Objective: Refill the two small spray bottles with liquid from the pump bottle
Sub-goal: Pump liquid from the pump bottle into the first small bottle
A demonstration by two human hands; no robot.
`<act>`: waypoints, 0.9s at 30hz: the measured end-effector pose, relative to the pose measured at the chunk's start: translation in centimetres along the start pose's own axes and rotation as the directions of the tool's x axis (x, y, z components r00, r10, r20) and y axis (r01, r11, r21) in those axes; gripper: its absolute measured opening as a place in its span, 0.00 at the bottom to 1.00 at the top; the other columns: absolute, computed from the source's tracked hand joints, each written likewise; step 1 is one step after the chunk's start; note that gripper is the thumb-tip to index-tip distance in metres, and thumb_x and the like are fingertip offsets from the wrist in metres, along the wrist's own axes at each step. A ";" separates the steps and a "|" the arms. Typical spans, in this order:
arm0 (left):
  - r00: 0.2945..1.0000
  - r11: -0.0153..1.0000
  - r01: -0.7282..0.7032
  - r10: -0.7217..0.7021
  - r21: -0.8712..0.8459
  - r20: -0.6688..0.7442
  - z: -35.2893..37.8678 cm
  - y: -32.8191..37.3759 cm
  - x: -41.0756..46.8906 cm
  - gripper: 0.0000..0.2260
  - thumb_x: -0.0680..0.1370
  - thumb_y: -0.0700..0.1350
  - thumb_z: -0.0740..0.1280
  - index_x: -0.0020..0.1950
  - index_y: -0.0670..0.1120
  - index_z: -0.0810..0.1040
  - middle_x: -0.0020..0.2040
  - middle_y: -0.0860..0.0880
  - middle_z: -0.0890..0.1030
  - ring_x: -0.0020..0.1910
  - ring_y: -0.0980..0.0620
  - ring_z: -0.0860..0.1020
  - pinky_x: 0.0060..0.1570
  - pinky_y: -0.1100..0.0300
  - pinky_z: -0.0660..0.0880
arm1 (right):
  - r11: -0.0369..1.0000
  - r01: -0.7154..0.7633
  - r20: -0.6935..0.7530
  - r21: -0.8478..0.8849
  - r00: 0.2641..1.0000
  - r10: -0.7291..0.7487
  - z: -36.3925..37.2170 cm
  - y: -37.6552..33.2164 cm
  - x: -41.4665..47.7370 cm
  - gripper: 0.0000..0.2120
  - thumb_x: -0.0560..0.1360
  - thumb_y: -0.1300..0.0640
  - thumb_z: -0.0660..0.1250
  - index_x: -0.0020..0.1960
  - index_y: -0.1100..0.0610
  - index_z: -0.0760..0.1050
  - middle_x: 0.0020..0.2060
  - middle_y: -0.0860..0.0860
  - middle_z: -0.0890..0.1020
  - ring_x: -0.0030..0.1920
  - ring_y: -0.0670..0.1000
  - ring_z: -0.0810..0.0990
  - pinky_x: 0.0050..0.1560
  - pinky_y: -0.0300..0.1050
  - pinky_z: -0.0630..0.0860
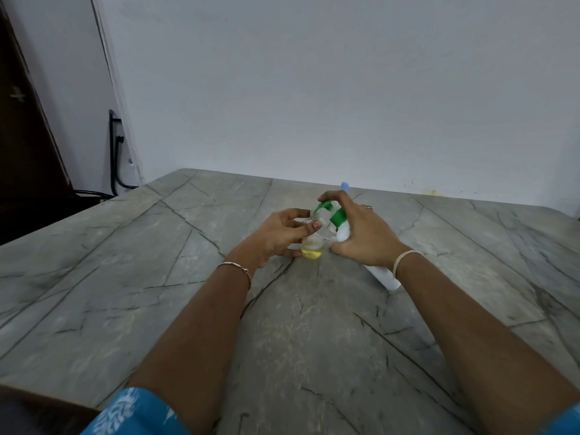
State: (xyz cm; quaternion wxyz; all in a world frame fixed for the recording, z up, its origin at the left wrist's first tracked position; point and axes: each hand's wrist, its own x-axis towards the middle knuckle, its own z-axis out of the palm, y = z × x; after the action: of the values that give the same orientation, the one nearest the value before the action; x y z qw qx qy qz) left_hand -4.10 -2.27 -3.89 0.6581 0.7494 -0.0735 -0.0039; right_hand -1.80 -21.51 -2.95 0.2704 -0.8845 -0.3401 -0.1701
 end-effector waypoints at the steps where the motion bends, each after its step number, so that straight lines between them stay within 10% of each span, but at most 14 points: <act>1: 1.000 1.000 -0.005 0.005 0.004 -0.002 0.1 0.0 0.0 0.11 0.74 0.49 0.73 0.55 0.54 0.78 0.54 0.46 0.83 0.53 0.50 0.82 0.46 0.53 0.81 | 1.000 -0.003 0.004 0.002 1.000 0.002 0.0 0.0 0.0 0.35 0.63 0.52 0.71 0.66 0.40 0.61 0.50 0.47 0.80 0.40 0.47 0.75 0.39 0.42 0.70; 27: 1.000 1.000 -0.010 0.010 0.015 -0.022 0.7 0.6 -0.3 0.10 0.73 0.46 0.73 0.53 0.52 0.77 0.52 0.46 0.83 0.49 0.52 0.82 0.44 0.55 0.81 | 1.000 0.008 0.003 0.006 1.000 -0.008 -0.1 -0.1 -0.1 0.34 0.64 0.55 0.73 0.66 0.42 0.62 0.50 0.48 0.80 0.40 0.50 0.77 0.41 0.46 0.74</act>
State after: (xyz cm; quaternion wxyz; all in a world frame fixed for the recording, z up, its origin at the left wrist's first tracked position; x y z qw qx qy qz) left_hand -4.49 -2.98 -3.40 0.6532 0.7539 -0.0701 0.0082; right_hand -1.94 -21.60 -2.91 0.2720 -0.8826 -0.3443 -0.1689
